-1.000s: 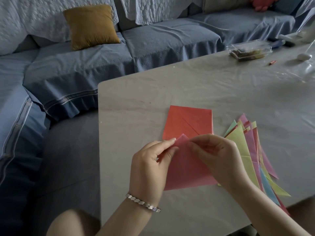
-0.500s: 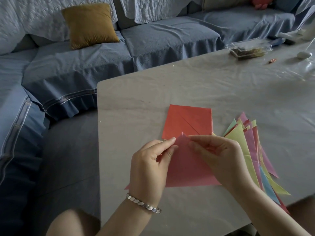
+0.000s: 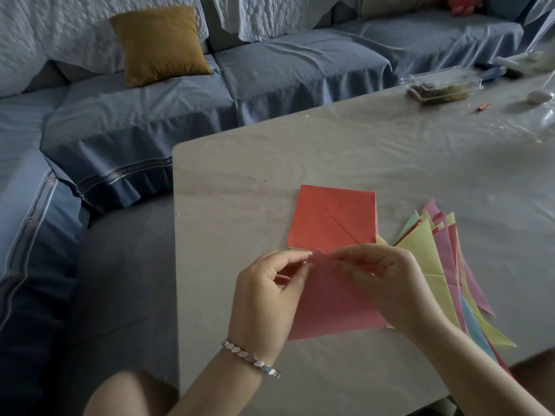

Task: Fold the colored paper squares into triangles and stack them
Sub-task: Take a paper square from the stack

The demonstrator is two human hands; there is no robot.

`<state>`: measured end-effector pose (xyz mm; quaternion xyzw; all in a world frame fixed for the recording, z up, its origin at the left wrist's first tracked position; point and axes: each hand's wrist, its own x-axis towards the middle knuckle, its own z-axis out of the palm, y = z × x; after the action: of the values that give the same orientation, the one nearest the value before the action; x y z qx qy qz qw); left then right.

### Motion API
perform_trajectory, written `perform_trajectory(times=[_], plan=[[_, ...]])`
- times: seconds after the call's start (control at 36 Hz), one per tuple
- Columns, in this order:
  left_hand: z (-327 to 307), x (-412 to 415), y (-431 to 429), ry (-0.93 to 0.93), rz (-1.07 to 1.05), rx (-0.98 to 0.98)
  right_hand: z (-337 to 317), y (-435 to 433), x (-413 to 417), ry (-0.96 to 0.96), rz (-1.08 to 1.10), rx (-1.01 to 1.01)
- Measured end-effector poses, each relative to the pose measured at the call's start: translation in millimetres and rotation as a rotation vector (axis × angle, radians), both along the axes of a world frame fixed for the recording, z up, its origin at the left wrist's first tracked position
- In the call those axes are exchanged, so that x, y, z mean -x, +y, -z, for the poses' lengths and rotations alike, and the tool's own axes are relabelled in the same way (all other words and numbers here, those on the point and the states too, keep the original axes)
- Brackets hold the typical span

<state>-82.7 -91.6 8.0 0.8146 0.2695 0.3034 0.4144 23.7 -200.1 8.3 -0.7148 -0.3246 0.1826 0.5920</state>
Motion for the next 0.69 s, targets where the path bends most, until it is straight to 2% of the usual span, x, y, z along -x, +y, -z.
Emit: perform_trajectory(times=[0.17,0.22,0.28,0.31,0.39,0.44,0.61,0.69], plan=[[0.5,5.8,6.0,0.214,0.179,0.098,3.8,0.3,-11.5,-0.205,-0.255,0.202],[3.6,6.7,7.1,0.239,0.178,0.118,7.7,3.6,-15.8,-0.431,-0.244,0.232],[10.7,6.3,9.8,0.186,0.084,0.184,15.6,7.6,-16.3,-0.684,-0.156,0.219],[15.6,5.7,12.3,0.134,0.003,0.268,20.1,9.0,-15.4,-0.735,-0.110,0.220],[33.1,2.3,21.5,-0.012,-0.247,0.606,30.9,13.8,-3.4,-0.748,-0.102,0.256],[50.3,0.8,26.6,0.001,-0.355,0.698,45.5,15.6,7.2,-0.741,-0.192,0.316],[87.5,3.9,30.8,0.187,-0.422,0.596,96.9,9.2,28.1,-0.728,-0.408,0.548],[92.7,8.1,33.7,0.219,-0.411,0.582,105.4,2.5,24.2,-0.715,-0.425,0.707]])
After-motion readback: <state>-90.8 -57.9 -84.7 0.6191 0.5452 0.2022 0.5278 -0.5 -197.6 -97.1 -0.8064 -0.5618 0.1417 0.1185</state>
